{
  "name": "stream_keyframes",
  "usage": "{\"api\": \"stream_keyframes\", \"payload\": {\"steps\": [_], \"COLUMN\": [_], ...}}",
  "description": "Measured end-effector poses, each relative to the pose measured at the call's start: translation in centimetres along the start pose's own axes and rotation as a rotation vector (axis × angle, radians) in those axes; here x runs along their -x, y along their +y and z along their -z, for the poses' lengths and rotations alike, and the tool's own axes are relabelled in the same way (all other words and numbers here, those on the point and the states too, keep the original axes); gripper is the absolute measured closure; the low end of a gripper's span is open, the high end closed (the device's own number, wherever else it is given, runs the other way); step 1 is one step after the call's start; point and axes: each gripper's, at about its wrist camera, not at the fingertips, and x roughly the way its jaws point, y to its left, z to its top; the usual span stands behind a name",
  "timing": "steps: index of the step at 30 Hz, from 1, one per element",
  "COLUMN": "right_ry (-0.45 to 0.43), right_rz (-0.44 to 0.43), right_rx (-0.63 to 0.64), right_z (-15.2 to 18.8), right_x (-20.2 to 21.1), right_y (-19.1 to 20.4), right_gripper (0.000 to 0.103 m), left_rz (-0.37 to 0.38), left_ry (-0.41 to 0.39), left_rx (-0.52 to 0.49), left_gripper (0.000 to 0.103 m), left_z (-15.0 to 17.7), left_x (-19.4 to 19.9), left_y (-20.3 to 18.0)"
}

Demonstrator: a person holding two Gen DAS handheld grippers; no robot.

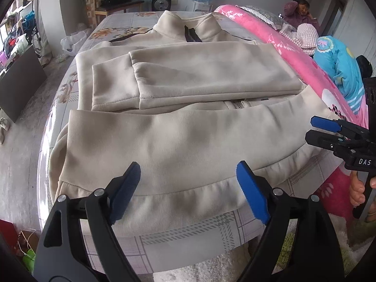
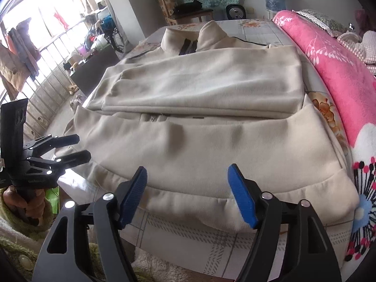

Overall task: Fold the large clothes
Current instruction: 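Grasp the jacket collar with the right tool, then fold the held collar down over the folded sleeves with the right tool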

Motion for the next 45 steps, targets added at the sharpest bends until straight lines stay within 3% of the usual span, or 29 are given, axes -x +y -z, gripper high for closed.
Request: {"api": "stream_keyframes", "payload": {"steps": [5, 11, 14, 17, 19, 24, 26, 33, 38, 41, 42, 43, 45], "right_ry": [0.001, -0.076, -0.089, -0.073, -0.015, 0.109, 0.144, 0.228, 0.219, 0.212, 0.212, 0.212, 0.199], "right_rz": [-0.019, -0.054, -0.095, -0.131, -0.168, -0.13, -0.097, -0.062, -0.067, -0.063, -0.065, -0.07, -0.073], "right_rx": [-0.035, -0.054, -0.078, -0.101, -0.133, -0.202, -0.203, -0.179, -0.134, -0.083, -0.071, -0.061, -0.049], "right_z": [-3.8, -11.8, -16.8, -22.0, -25.6, -31.4, -32.6, -32.4, -31.7, -31.0, -30.8, -30.5, -29.9], "right_x": [0.8, 2.8, 1.9, -1.2, -4.9, -14.7, -17.7, -22.7, -21.1, -19.5, -19.1, -18.6, -17.4], "right_y": [-0.8, -2.9, -4.2, -5.4, -6.4, -8.0, -8.3, -9.7, -9.5, -8.6, -8.4, -8.2, -7.5], "right_gripper": [0.026, 0.024, 0.021, 0.02, 0.02, 0.02, 0.02, 0.036, 0.051, 0.065, 0.075, 0.086, 0.091], "left_rz": [-0.036, -0.03, -0.05, -0.051, -0.038, -0.069, -0.051, -0.096, -0.069, -0.057, -0.054, -0.056, -0.054], "left_ry": [0.013, -0.024, -0.067, -0.058, -0.03, 0.013, 0.006, 0.06, 0.049, 0.041, 0.038, 0.03, 0.014], "left_rx": [-0.002, 0.058, 0.07, 0.11, 0.142, 0.22, 0.257, 0.216, 0.146, 0.084, 0.068, 0.052, 0.032], "left_gripper": [0.022, 0.022, 0.021, 0.02, 0.02, 0.02, 0.02, 0.047, 0.065, 0.083, 0.087, 0.09, 0.092], "left_z": [-3.7, -13.8, -19.3, -24.3, -27.3, -31.4, -32.2, -31.2, -30.4, -29.4, -29.0, -28.5, -27.6], "left_x": [1.1, 2.2, 1.0, -2.8, -6.4, -13.6, -15.1, -18.6, -17.0, -15.3, -14.8, -14.2, -13.0], "left_y": [0.7, 3.5, 4.3, 5.2, 5.8, 6.8, 7.1, 7.4, 7.2, 6.1, 5.8, 5.5, 5.0]}}
